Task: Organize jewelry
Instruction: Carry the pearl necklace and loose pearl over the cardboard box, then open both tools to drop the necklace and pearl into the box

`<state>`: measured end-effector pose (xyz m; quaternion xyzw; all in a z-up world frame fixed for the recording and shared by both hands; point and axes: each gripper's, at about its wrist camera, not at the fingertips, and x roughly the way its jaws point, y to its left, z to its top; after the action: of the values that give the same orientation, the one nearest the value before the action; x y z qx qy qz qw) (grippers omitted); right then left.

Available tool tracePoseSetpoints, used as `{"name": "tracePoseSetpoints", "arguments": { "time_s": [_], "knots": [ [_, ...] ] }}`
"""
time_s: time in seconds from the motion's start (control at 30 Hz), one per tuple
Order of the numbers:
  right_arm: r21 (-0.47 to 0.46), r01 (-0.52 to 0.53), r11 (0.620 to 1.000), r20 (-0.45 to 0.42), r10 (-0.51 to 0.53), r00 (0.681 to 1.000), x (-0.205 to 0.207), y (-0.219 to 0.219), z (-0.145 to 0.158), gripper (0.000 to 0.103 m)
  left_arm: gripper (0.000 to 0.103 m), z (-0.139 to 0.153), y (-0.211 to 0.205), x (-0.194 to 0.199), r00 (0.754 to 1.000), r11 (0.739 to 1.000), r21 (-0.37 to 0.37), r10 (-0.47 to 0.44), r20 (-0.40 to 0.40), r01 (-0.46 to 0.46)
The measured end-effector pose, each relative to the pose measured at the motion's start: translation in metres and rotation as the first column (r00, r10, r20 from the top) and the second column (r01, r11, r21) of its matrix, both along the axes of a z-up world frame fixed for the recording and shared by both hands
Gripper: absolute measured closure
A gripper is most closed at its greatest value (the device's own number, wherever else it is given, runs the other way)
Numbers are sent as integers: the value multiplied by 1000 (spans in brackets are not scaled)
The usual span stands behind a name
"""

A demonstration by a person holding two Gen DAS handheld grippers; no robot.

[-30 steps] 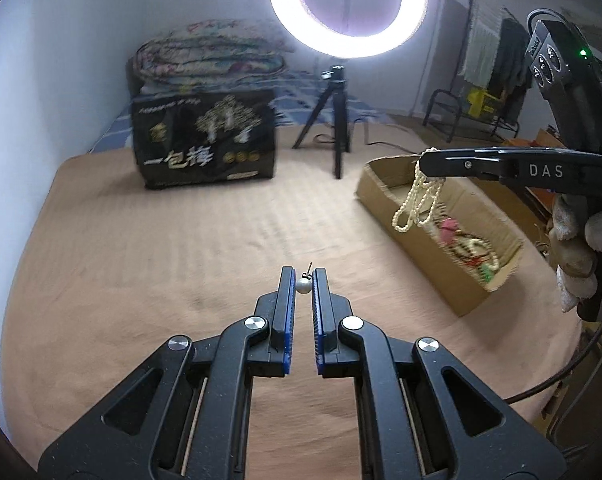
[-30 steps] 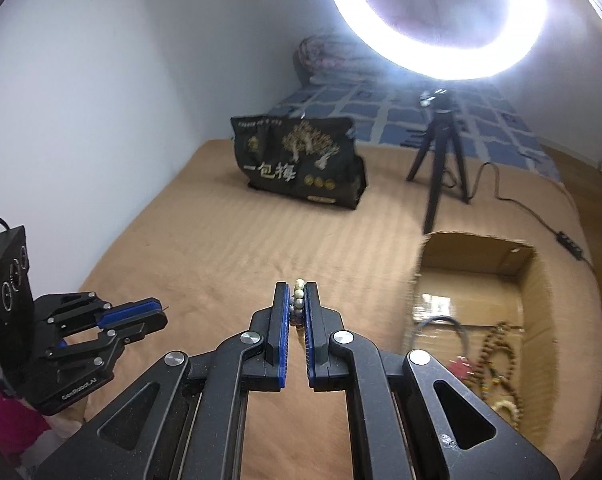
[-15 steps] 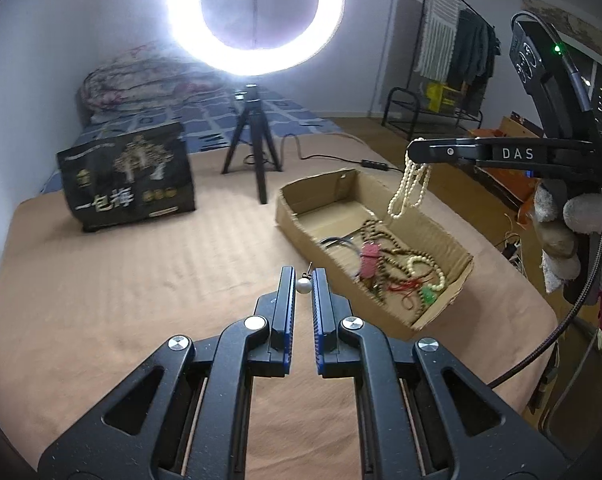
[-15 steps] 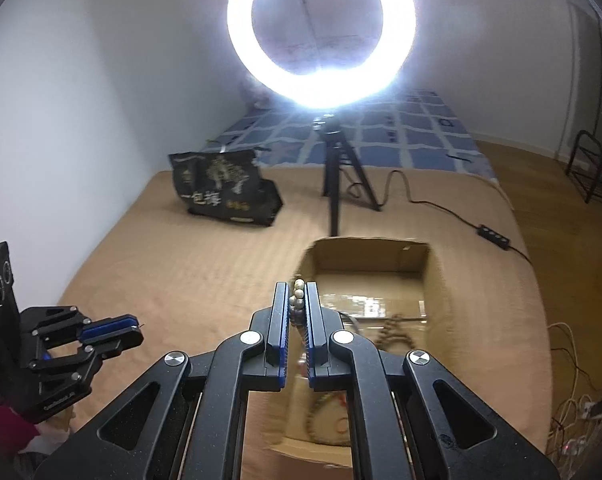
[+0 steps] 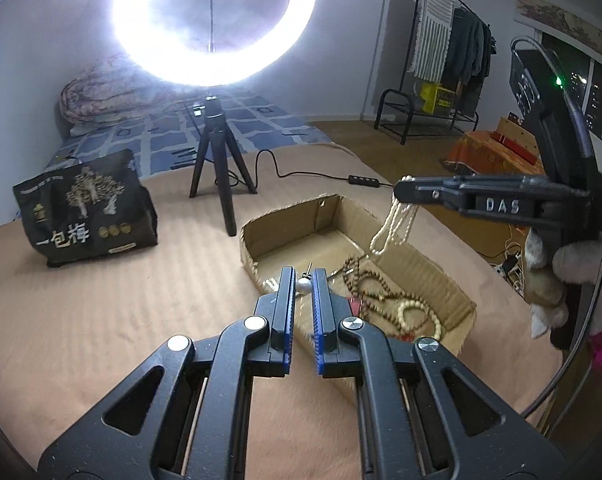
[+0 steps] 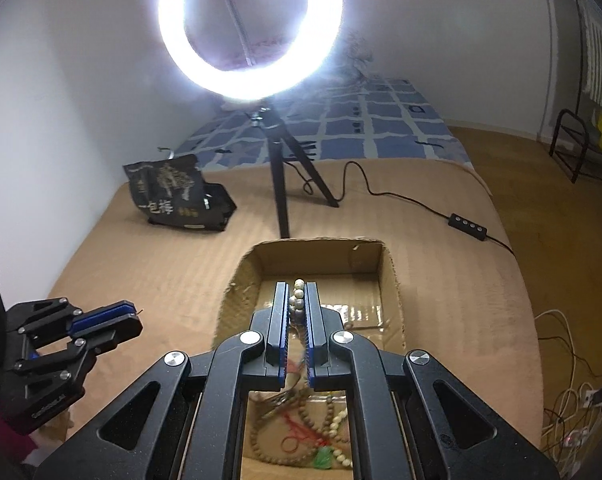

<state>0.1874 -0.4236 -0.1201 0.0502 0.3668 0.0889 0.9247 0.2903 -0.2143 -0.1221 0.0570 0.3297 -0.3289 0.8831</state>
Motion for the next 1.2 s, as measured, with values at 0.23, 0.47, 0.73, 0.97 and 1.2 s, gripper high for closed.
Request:
{"name": "tracePoseSetpoints", "arguments": {
  "time_s": [0.23, 0.47, 0.73, 0.97, 1.2],
  "knots": [
    [11, 29, 1000, -21, -29, 999, 20, -15, -15, 98, 97, -13, -25, 19, 1000, 1000, 0, -1, -17, 1],
    [48, 47, 998, -44, -45, 998, 35, -24, -29, 98, 97, -23, -36, 28, 1000, 1000, 11, 1, -29, -1],
    [48, 46, 998, -54, -43, 998, 42, -23, -38, 98, 97, -28, -39, 35, 999, 1000, 8, 10, -44, -10],
    [47, 38, 998, -48, -35, 998, 43, -20, -39, 97, 97, -29, -40, 37, 999, 1000, 12, 8, -41, -7],
    [26, 55, 998, -41, -54, 998, 42, -20, -37, 94, 85, -31, -43, 36, 999, 1000, 20, -1, -43, 2]
  ]
}}
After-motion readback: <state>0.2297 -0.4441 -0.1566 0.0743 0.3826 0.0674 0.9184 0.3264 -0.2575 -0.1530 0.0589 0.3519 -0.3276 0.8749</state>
